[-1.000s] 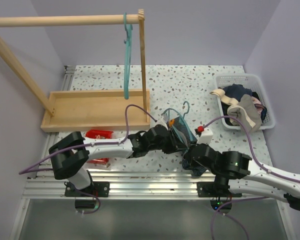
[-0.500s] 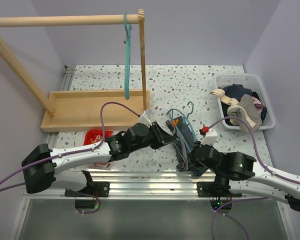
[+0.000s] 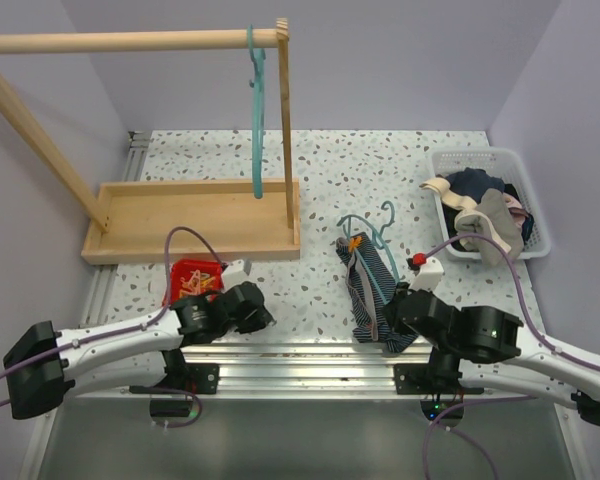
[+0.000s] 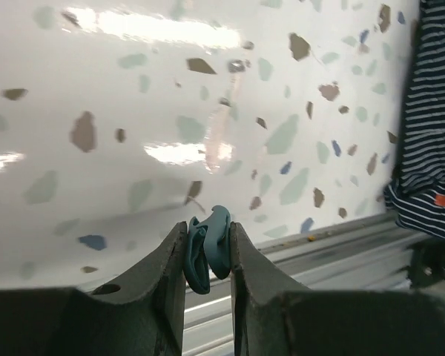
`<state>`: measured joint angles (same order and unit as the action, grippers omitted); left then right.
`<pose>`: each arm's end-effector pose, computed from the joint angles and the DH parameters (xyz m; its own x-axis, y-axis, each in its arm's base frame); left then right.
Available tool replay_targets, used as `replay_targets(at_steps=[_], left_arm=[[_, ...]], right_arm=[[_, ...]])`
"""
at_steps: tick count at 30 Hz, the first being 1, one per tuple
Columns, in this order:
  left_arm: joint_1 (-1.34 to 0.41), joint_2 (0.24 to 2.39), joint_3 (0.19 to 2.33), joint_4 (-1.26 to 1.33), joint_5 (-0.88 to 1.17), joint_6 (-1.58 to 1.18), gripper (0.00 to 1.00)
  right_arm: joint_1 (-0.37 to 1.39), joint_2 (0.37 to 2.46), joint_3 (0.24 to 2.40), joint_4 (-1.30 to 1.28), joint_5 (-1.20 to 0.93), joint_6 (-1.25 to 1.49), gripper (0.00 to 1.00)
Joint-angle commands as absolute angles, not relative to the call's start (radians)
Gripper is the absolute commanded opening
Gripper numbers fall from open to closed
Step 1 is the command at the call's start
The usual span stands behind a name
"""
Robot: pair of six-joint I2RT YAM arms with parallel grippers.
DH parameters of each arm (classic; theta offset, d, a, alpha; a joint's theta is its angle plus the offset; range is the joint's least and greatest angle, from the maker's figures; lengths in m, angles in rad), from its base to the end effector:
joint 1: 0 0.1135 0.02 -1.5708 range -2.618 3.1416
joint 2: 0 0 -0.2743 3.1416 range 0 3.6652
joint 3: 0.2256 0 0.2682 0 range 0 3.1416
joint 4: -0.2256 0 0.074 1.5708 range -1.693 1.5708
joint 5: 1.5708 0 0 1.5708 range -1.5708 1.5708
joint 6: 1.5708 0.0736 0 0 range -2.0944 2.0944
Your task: Remove the underwear clipped to the hanger
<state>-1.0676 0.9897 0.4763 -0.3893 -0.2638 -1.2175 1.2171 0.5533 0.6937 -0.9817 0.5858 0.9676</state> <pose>0.1212 -0.1804 0.1528 -0.8514 -0.3316 -0.4064 -0.0895 0.8553 -0.5104 0.0823 0.1053 0.2527 -0.6851 0.1256 -0.7175 -0.1584 0.9358 0.3151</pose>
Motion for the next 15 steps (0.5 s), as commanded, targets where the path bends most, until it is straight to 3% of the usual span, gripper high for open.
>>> replay_targets(at_steps=[1,7,12,15], left_arm=[[-1.058,0.911,0.511,-0.566,-0.437,-1.193,0.0],[-1.057,0.684,0.642,-0.765,-0.575,-1.221,0.0],[-1.054,0.594,0.722,-1.081,-0.718,-1.35,0.0],[-1.055,0.558,0.724,-1.192,-0.768,-1.459,0.11]], right_arm=[[1.219,0.548,0.741,-0.973,0.626,0.973,0.0],[1.218,0.569,0.752,-0.968,0.617,0.962,0.0],[1.218,0.592,0.752,-0.942,0.609,0.951,0.0],[1.218,0.615,0.749,-0.916,0.598,0.94,0.0]])
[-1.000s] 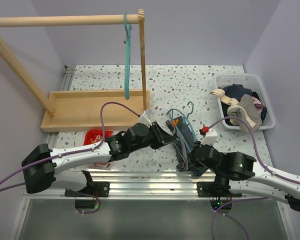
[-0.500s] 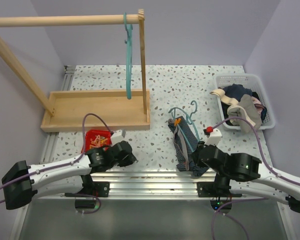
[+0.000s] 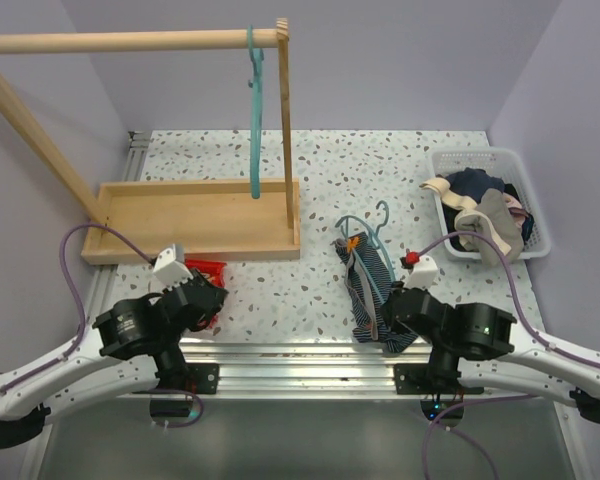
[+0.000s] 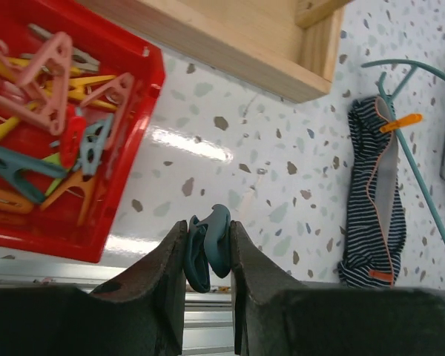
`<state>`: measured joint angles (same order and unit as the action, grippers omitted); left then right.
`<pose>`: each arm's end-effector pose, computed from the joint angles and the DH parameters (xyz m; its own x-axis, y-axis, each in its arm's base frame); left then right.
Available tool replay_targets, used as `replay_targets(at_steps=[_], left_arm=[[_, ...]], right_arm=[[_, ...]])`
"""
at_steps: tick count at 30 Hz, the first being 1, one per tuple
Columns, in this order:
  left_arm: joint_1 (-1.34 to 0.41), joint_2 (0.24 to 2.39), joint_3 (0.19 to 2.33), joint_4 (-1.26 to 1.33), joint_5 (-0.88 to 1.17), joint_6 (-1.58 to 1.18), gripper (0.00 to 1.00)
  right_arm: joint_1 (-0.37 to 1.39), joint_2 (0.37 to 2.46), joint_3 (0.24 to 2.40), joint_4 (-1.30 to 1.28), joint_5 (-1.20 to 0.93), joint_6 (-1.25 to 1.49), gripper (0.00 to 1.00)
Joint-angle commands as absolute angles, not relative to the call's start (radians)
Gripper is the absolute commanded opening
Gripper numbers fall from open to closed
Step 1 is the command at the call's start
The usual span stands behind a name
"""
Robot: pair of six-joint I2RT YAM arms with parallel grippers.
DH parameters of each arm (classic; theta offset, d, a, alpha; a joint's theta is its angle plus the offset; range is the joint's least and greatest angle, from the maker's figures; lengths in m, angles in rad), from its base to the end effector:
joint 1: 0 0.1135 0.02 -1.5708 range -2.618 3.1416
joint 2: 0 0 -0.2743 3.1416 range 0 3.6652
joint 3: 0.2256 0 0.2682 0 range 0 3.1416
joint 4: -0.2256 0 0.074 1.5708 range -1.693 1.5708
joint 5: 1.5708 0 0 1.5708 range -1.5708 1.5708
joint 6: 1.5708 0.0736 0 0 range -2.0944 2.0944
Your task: Remove the underwear clipped to the hanger
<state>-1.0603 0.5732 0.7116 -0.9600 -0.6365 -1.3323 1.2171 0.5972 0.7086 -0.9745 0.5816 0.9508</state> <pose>0.1021 -0.0928 0.2602 -0.5741 -0.5741 -0.5838 -0.2286 0.7971 -0.5590 0.0845 0.1121 0.2535 -0.6902 0.0941 -0.7175 -0.1694 0.9430 0.2866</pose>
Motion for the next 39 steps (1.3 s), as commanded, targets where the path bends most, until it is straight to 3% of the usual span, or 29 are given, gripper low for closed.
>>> replay_targets(at_steps=[1,4,7,9,11,12,14,15,16,18,22,28,33,39], left_arm=[[-1.055,0.548,0.719,-1.184,-0.776,-1.462,0.13],[-1.055,0.532,0.718,-1.221,-0.819,-1.532,0.15],[-1.055,0.528,0.739,-1.298,-0.902,-1.615,0.03],[-1.055,0.514,0.753,-1.315,-0.967,-1.634,0.03],[-1.055,0.506,0.759,-1.316,-1.003,-1.64,0.16],[-1.055,0.505,0.762,-1.316,-1.031,-1.641,0.35],[-1.055,0.506,0.762,-1.315,-1.052,-1.655,0.55],[-1.055,0.508,0.761,-1.315,-1.067,-1.667,0.81],[-1.055,0.515,0.761,-1.315,-1.072,-1.67,0.9],[-1.055,0.528,0.762,-1.309,-1.075,-1.667,1.0],[-1.055,0.56,0.775,-1.185,-1.034,-1.493,1.0],[-1.055,0.666,0.773,-0.706,-0.769,-1.106,1.0],[-1.055,0.882,0.791,-0.438,-0.525,-1.088,1.0],[-1.048,1.135,0.802,-0.206,-0.376,-1.143,1.0]], right_arm=[[1.218,0.629,0.749,-0.908,0.595,0.939,0.0],[1.218,0.655,0.752,-0.879,0.58,0.93,0.0],[1.219,0.681,0.758,-0.865,0.574,0.923,0.0],[1.218,0.695,0.761,-0.858,0.571,0.917,0.0],[1.22,0.703,0.762,-0.851,0.568,0.916,0.0],[1.218,0.706,0.764,-0.85,0.568,0.913,0.0],[1.218,0.71,0.768,-0.85,0.565,0.91,0.0],[1.218,0.715,0.77,-0.85,0.565,0.905,0.0],[1.219,0.719,0.772,-0.848,0.565,0.905,0.0],[1.218,0.726,0.776,-0.847,0.563,0.902,0.0],[1.219,0.723,0.77,-0.844,0.563,0.902,0.0],[1.218,0.706,0.752,-0.844,0.554,0.907,0.0],[1.219,0.683,0.735,-0.838,0.543,0.897,0.0],[1.22,0.667,0.707,-0.839,0.52,0.893,0.0]])
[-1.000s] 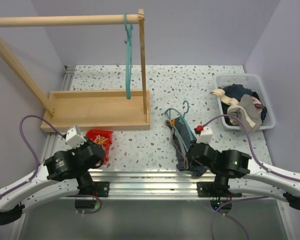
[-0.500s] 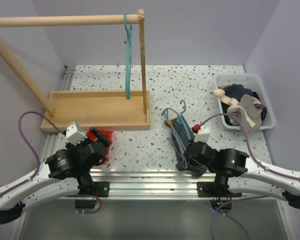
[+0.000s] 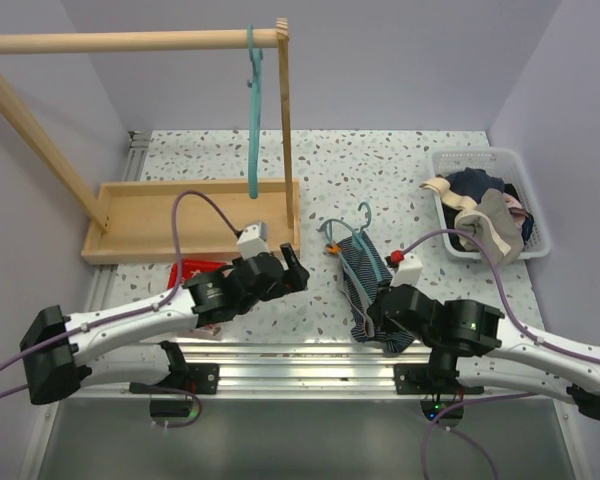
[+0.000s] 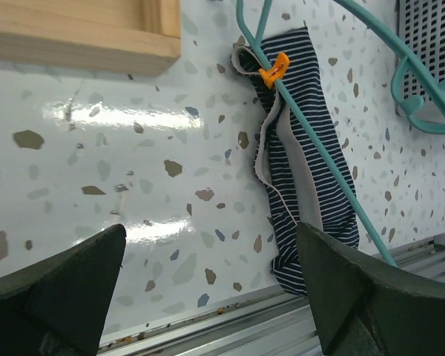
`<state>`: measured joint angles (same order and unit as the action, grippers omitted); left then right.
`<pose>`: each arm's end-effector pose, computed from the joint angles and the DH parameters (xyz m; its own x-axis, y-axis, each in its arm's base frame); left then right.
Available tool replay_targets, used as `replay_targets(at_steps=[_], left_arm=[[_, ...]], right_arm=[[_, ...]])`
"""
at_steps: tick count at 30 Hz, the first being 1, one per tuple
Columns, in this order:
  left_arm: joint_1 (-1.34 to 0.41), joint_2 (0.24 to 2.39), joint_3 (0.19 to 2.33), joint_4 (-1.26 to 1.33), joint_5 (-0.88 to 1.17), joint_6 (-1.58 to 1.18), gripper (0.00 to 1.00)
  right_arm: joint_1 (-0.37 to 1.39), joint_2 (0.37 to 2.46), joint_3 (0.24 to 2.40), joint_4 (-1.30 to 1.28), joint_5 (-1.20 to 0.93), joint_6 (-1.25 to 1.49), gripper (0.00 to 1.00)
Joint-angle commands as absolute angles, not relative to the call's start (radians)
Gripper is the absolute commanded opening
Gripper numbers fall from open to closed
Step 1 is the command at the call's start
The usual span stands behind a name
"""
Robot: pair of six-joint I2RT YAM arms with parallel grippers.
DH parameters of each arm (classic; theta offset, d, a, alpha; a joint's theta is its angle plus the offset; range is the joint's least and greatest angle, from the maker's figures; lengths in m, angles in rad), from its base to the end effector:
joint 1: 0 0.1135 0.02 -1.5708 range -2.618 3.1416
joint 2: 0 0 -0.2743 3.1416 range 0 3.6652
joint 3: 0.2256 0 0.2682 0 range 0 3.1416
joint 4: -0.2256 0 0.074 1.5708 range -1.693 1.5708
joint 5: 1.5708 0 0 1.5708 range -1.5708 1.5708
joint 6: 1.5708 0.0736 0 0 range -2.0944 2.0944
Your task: Remove the underwear clipped to the hanger
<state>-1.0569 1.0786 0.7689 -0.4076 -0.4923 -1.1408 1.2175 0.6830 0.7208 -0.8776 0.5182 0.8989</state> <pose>0.1592 -0.2113 0.2414 -0.6731 -0.4371 -0.5966 -0.0468 0.8302 -0.5555 0.0890 0.1359 0.2538 -0.7087 0.0433 -0.7042 -0.2345 0.9269 0.2930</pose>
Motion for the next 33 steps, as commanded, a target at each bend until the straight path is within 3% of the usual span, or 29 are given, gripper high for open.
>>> replay_targets(at_steps=[1,7,27,30,33], left_arm=[[-1.045,1.187,0.808,-0.163,-0.37,-1.152,1.0],[-1.002,1.357,0.837,-0.015,-0.322,-1.201,1.0],[-0.856,1.741,1.12,-0.04,-0.16,-1.342,0.99],[-0.85,1.767,1.137,-0.035,-0.153,-1.353,0.93],[-0.836,1.784,1.137,0.018,-0.134,-1.358,0.76]], right_arm=[[1.218,0.663,0.703,-0.833,0.52,0.893,0.0],[1.218,0.658,0.689,-0.819,0.509,0.891,0.0],[1.218,0.601,0.681,-0.865,0.522,0.91,0.0],[1.218,0.603,0.683,-0.867,0.522,0.91,0.0],[1.218,0.607,0.684,-0.865,0.519,0.914,0.0]])
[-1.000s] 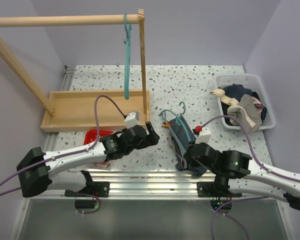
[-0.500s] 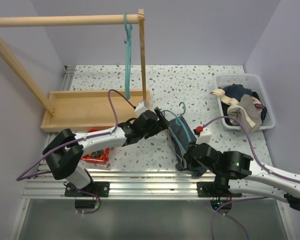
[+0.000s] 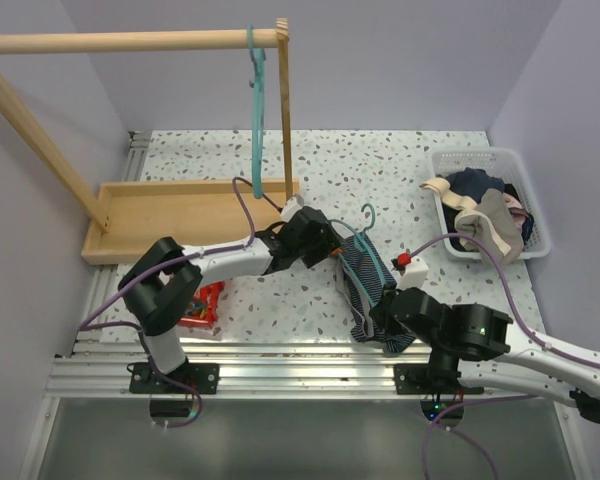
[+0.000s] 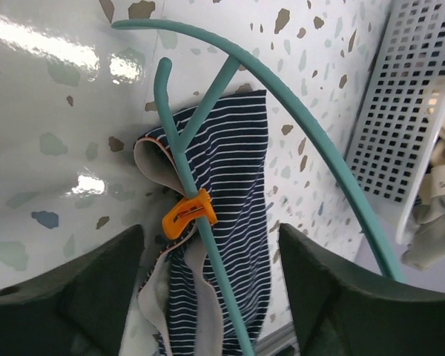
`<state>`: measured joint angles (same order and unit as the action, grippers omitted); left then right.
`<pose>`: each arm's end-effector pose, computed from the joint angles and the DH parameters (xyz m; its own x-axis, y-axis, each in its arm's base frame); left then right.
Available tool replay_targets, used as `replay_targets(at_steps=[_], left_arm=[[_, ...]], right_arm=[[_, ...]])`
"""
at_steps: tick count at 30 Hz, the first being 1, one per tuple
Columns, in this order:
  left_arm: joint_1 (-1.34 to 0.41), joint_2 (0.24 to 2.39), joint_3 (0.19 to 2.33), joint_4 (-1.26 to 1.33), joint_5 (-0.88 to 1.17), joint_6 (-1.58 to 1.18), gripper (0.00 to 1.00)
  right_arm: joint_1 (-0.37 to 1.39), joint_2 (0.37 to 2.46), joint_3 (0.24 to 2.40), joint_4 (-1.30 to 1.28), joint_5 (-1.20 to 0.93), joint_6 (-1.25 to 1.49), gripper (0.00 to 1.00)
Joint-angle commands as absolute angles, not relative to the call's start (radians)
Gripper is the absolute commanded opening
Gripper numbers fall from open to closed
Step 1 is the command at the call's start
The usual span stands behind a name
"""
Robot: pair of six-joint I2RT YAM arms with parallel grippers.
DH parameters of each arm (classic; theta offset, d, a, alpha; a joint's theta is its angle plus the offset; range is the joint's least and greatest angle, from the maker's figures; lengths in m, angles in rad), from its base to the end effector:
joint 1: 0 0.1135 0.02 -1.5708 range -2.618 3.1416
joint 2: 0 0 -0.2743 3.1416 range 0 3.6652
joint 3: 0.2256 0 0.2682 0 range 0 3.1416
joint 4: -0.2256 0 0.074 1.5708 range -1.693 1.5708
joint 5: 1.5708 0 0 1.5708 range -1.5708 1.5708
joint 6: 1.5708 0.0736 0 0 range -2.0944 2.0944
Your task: Remove the underwear clipped to the hanger
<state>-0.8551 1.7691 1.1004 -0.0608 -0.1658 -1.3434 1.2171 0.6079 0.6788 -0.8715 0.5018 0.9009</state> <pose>0.2884 -0.3132 0.1697 -0.7451 -0.6075 -0.2752 -0.2765 0.6568 -0.7015 0.0844 0.1264 0.2491 -0.7081 0.0663 -0.7030 -0.2437 0.9114 0.3314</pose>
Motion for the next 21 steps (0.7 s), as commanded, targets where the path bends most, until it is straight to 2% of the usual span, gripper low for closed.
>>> replay_targets(at_steps=[1,3,6,7,11,13,21], left_arm=[[-0.833,1.789,1.134,0.028,-0.12,-1.358,0.66],[-0.819,1.796,1.134,0.037,-0.114,-1.358,0.59],[-0.805,1.801,1.131,0.044,-0.103,-1.353,0.39],[-0.801,1.802,1.129,0.044,-0.097,-1.348,0.29],[-0.792,1.804,1.121,0.051,-0.081,-1.339,0.13],[-0.79,1.804,1.108,0.064,-0.071,-1.336,0.0],[-0.792,1.74,1.043,0.107,-0.06,-1.327,0.0]], right_arm=[[1.218,0.607,0.684,-0.862,0.517,0.913,0.0],[1.218,0.611,0.684,-0.861,0.517,0.913,0.0],[1.218,0.612,0.69,-0.865,0.52,0.911,0.0],[1.218,0.611,0.692,-0.868,0.522,0.911,0.0],[1.218,0.604,0.69,-0.873,0.526,0.91,0.0],[1.218,0.601,0.69,-0.879,0.528,0.911,0.0],[1.218,0.586,0.678,-0.913,0.551,0.94,0.0]])
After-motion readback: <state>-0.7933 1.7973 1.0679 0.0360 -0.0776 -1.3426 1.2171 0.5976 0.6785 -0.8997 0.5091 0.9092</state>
